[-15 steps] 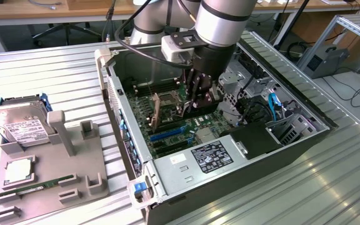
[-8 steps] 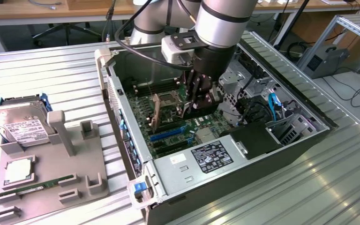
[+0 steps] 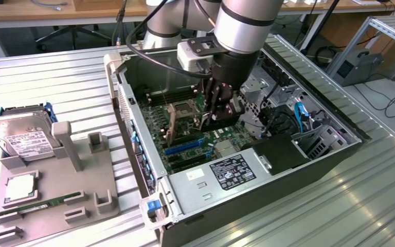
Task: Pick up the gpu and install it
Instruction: 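Insert the gpu into the slot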
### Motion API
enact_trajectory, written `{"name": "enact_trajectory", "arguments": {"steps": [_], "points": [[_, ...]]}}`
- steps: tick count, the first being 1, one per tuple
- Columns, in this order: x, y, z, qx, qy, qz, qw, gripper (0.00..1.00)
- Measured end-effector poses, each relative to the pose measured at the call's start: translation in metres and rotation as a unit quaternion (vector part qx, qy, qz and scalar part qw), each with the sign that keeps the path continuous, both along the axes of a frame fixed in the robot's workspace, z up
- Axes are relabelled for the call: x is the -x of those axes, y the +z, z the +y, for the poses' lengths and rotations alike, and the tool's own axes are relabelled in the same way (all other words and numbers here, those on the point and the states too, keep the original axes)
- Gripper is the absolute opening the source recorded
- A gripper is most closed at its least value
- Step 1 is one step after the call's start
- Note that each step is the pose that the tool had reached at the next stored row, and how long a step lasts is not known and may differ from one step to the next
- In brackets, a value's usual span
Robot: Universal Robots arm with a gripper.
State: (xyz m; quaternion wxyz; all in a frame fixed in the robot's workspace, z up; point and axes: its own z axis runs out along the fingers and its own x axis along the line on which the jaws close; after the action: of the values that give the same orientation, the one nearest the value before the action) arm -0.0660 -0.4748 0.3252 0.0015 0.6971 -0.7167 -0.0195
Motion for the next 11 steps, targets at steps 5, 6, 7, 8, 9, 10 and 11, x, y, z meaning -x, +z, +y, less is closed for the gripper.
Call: {"name": "enact_trajectory", "arguments": {"steps": [5,6,7,8,9,10,11], "points": [[0.0001,-0.0007,-0.0008,0.0000,0.000,0.0000,1.0000,0.26],[0.0001,-0.0008,-0.0010,0.0000,0.000,0.0000,1.0000,0.26],[0.0001,-0.0010,-0.0011,0.0000,0.000,0.0000,1.0000,0.26],[0.0002,-0.0012,-0.0013,0.0000,0.000,0.0000,1.0000,0.26],[0.0002,-0.0013,-0.0014,0.0000,0.000,0.0000,1.0000,0.26],[0.0003,-0.0014,-0.0016,0.0000,0.000,0.0000,1.0000,0.26],[0.0003,-0.0015,-0.0018,0.0000,0.000,0.0000,1.0000,0.26]]}}
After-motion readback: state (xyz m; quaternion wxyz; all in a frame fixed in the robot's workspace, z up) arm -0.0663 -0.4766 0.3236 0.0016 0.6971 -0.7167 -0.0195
